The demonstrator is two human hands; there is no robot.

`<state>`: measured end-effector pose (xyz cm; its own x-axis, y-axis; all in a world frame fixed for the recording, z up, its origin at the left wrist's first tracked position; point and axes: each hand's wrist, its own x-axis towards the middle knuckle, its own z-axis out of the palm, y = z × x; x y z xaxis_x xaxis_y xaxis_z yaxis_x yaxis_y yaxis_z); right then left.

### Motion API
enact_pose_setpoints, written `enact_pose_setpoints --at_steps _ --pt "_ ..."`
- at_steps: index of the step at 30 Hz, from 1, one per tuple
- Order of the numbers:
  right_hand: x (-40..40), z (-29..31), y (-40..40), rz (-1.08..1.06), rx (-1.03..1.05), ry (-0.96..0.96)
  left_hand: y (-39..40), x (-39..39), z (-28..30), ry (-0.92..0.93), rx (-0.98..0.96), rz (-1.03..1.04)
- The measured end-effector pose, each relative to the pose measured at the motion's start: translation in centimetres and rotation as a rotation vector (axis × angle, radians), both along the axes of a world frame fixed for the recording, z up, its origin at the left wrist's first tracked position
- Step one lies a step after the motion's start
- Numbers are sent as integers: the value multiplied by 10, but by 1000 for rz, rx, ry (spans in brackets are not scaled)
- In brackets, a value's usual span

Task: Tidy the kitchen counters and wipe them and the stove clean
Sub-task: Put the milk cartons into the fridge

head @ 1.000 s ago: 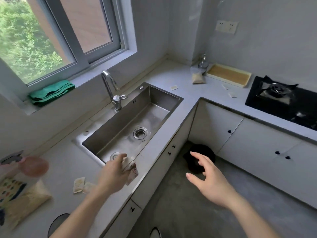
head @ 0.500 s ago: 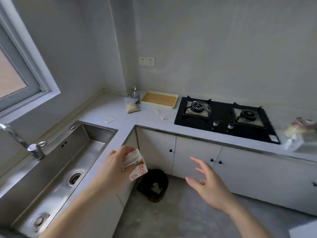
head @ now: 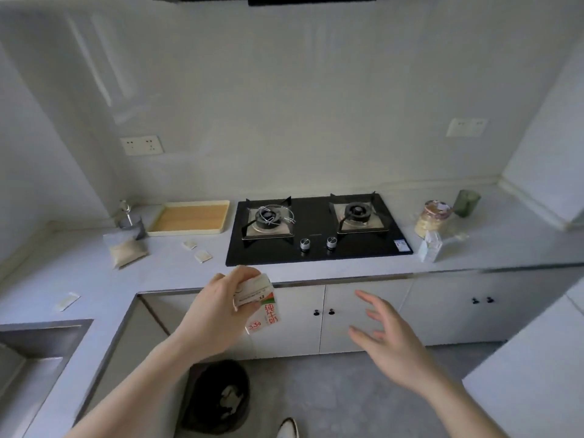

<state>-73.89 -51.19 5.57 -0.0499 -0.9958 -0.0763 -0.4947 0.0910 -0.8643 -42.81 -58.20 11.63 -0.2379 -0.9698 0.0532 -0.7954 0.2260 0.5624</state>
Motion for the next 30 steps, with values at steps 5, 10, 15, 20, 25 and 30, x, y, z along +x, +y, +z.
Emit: enact_pose_setpoints --at_steps 5,10,15,20,25,30 --pt "-41 -4 -44 -143 22 20 -88 -54 -19 3 26 -138" --pt "-72 -9 -90 -270 44 33 -176 -92 -32 0 26 -278" --pt "-103 -20 -116 -378 65 48 -249 -142 -47 -66 38 -418" --pt "-150 -29 -119 -535 77 23 -286 -219 -63 -135 88 -529" --pt "-218 -40 -138 -618 95 1 -320 -311 -84 -135 120 -579" --pt "-279 -52 -167 -591 124 -9 -347 -385 -117 -142 152 -549"
